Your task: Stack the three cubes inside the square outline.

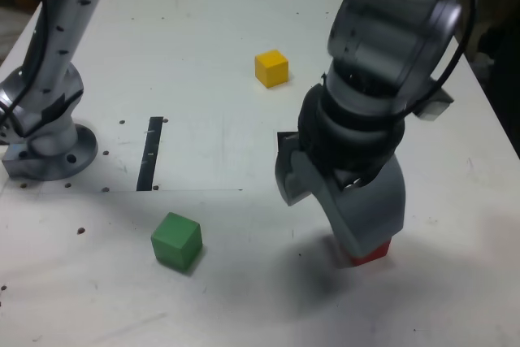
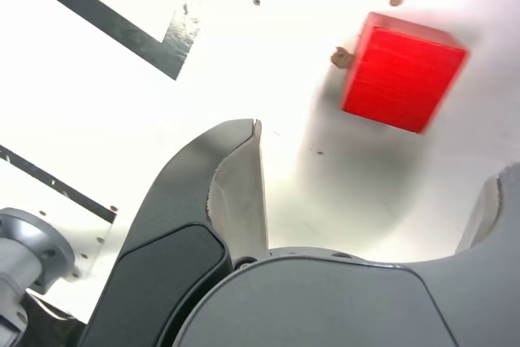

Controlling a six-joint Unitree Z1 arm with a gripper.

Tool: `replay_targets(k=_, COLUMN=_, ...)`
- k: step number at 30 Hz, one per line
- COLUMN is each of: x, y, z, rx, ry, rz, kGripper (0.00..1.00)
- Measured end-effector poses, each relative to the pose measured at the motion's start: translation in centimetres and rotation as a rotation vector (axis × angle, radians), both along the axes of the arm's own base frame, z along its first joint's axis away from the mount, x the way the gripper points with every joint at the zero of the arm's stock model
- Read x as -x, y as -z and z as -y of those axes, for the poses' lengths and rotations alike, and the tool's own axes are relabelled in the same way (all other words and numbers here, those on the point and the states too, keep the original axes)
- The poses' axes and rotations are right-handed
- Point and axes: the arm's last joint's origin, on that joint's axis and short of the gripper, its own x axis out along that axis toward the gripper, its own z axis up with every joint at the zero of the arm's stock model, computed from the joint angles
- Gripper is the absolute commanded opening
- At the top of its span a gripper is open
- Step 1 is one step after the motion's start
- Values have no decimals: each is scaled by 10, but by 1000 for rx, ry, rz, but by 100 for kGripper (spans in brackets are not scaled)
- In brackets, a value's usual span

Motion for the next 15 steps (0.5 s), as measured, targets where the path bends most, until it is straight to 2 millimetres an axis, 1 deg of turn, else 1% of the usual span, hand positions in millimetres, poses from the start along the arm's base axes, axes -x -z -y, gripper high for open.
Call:
replay_targets(k=5, x=-4, y=7, z=6, rx=9, ry=9, rz=26, kGripper=95)
replay_targets(k=10, x=-12, y=21, z=11, rx=17, ry=8, rz=42, kGripper=89)
replay_targets(k=15, x=-15, y=28, z=11, rx=-3, ry=9, rz=52, kGripper=85)
